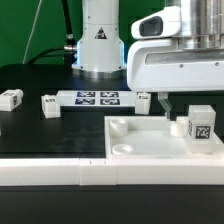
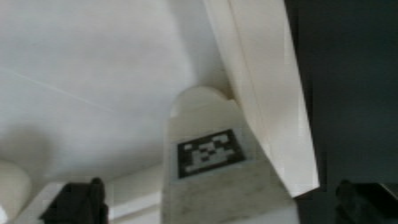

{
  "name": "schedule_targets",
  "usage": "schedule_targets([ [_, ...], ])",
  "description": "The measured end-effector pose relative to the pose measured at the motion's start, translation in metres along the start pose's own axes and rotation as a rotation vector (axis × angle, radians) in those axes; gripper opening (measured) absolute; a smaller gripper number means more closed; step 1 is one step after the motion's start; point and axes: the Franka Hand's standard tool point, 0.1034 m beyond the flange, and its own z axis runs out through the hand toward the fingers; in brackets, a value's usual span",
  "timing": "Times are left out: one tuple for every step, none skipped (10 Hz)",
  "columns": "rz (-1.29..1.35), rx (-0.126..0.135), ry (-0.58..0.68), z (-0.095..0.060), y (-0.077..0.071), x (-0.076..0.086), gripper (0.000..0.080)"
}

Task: Assemble one leg

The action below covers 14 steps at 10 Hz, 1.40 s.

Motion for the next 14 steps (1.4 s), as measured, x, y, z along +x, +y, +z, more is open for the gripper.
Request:
schedule_targets([
  [-0.073, -0.021, 0.004, 0.0007, -0.0016, 0.0013, 0.0649],
  [-0.188, -0.046, 0.011, 0.0012, -0.0020, 0.0015, 0.0649],
  [-0.218, -0.047, 0.010, 0.0011, 0.0004, 0.0022, 0.0649],
  [-0.204, -0.047, 0.010, 0.0011, 0.0008, 0.0023, 0.0649],
  [-0.204, -0.047, 0.010, 0.0012, 0.0008, 0.0022, 0.0527],
  [-0.204, -0.047, 0.010, 0.0012, 0.0009, 0.0023, 0.0388],
  [-0.204, -0.047, 0.010, 0.0012, 0.0008, 0.0022, 0.0290],
  [-0.195, -0.046, 0.010, 0.0013, 0.0008, 0.0021, 0.0290],
  [-0.164, -0.046, 0.011, 0.0013, 0.0008, 0.0020, 0.0291],
  [-0.165, -0.046, 0.011, 0.0014, 0.0009, 0.0020, 0.0291],
  [-0.061, -0.036, 0.026, 0.0019, -0.0007, 0.0008, 0.0291],
  [0.092, -0.032, 0.042, 0.0023, -0.0017, -0.0010, 0.0291],
  [0.261, -0.026, 0.056, 0.0023, -0.0010, -0.0014, 0.0291],
  [0.375, -0.024, 0.061, 0.0024, -0.0006, -0.0013, 0.0291],
])
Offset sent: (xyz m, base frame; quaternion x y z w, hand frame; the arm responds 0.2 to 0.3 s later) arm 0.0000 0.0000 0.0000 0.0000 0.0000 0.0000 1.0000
